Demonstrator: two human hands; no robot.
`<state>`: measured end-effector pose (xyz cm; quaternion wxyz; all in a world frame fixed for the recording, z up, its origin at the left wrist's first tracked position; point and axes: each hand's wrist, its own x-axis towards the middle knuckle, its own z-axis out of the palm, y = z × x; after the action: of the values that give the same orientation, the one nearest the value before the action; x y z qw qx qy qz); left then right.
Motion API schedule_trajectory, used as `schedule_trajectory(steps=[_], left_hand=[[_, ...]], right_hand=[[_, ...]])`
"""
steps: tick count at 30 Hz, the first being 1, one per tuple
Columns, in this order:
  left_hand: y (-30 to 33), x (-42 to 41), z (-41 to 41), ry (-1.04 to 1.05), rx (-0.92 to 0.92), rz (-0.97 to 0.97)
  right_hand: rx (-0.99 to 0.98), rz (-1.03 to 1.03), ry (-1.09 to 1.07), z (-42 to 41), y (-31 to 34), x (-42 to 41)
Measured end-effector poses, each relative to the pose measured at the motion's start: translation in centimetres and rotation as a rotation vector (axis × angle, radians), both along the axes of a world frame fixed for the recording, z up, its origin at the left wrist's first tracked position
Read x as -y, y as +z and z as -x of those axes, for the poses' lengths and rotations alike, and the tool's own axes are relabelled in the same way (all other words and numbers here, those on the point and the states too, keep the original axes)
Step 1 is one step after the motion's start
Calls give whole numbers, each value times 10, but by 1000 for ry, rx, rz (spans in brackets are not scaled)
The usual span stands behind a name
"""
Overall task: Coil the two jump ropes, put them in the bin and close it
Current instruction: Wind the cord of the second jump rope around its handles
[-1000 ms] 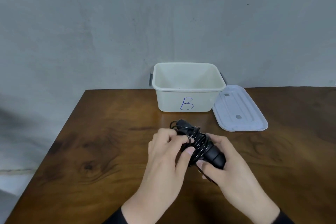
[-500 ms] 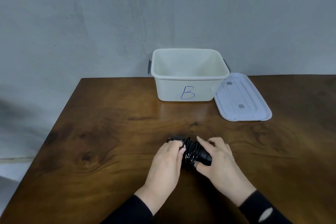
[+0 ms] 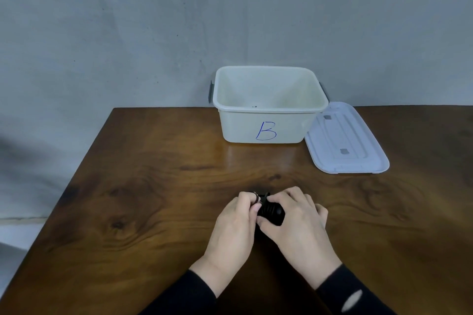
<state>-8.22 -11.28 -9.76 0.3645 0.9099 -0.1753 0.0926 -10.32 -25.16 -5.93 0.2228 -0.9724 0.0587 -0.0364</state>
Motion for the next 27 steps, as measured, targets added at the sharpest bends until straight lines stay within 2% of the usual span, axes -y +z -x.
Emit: schedule_trajectory(steps=[6,14,18,23,27], left_hand=[[5,5,-6,-83,24,-34],[11,4,-8,-227,-129,31],[5,5,-5,-236,-87,-32],[2,12,-2,-134,-102,-12],[-4,14,-1,-191,-11,-146]], right_hand=[[59,-25,-45,-5,-7,-1],[122,-208,-24,0,-22,14],[113,-235,16,-2,-22,18],[114,-267,29,-4,-23,23],[113,-265,51,-4,-23,24]])
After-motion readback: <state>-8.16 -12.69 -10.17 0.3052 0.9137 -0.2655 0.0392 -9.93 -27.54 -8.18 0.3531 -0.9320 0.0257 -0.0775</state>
